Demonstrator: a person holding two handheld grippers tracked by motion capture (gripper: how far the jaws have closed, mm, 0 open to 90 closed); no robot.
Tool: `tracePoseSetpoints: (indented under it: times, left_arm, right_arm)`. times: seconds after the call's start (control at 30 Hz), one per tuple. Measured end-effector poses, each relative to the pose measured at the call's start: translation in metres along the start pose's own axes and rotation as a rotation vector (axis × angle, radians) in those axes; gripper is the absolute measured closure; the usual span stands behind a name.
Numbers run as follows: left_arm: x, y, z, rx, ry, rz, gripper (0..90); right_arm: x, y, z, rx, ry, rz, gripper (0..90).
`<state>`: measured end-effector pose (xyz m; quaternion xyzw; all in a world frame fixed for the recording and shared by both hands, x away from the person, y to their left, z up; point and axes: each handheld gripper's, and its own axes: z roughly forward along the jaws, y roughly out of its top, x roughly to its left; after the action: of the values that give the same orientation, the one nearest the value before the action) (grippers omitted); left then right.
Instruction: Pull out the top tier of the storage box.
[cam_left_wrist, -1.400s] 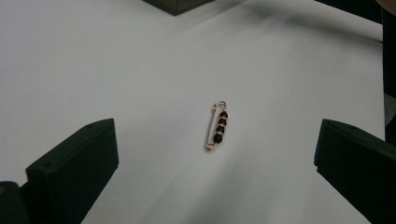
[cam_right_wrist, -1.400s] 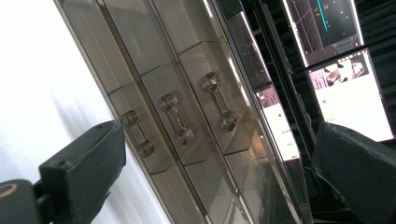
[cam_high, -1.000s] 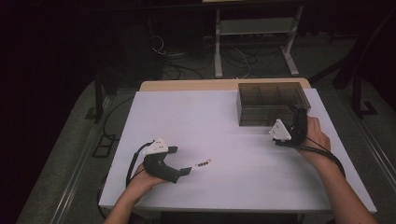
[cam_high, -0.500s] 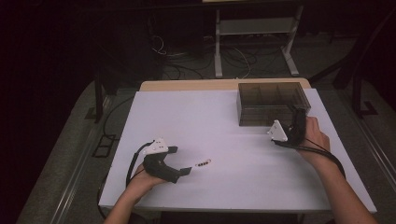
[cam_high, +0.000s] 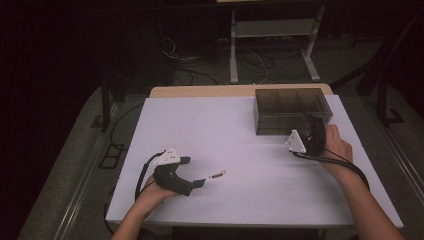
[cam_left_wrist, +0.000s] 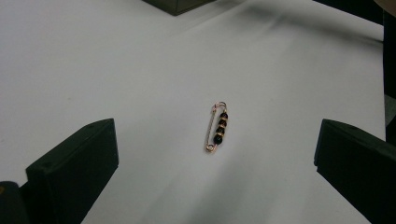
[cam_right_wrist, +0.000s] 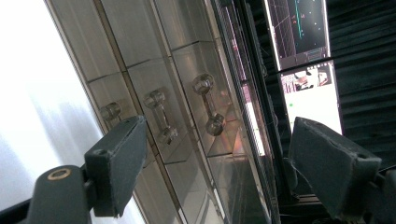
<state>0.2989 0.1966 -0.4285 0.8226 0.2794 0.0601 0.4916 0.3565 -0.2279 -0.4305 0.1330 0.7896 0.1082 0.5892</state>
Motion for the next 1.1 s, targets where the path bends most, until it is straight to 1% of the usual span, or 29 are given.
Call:
tracePoseSetpoints:
  times: [0.27,0.33,0.53,0.6,0.63,0.67,0.83,0.9,1.1]
  left_arm:
    - [0.0002,0.0001,0.0004,0.002,0.003,-0.002,0.0]
    - [-0.0001,0.0003,0.0007,0.0,0.001,-0.003,0.0]
    - [-0.0001,0.0004,0.0014,0.001,0.001,-0.003,0.0]
    - [0.0002,0.0004,0.0014,0.0,0.002,-0.003,0.0]
    - [0.0002,0.0003,0.0015,0.0,0.002,-0.004,0.0]
    - [0.0002,0.0003,0.0016,0.0,0.002,-0.005,0.0]
    - [-0.0002,0.0003,0.0017,0.004,0.005,-0.002,0.0]
    - [-0.0004,0.0002,0.0015,0.005,0.005,0.0,0.0]
    - [-0.0004,0.0,0.0016,0.008,0.008,0.0,0.0]
  right_arm:
    - [-0.002,0.0007,0.0019,0.0,-0.014,-0.011,19.0]
    - [-0.0025,0.0013,0.0024,0.003,-0.023,-0.023,19.1]
    - [-0.0045,0.0021,0.0057,0.008,-0.024,-0.05,19.3]
    - [-0.0046,0.0022,0.0072,0.008,-0.027,-0.046,19.4]
    - [-0.0047,0.0021,0.0076,0.006,-0.027,-0.044,24.2]
    - [-0.0044,0.0019,0.0072,0.0,-0.025,-0.041,26.0]
    - [-0.0032,0.0024,0.0086,0.005,-0.028,-0.057,27.1]
    - [-0.0024,0.0025,0.009,0.001,-0.026,-0.064,32.1]
    - [-0.0006,0.0034,0.0093,0.006,-0.025,-0.081,39.3]
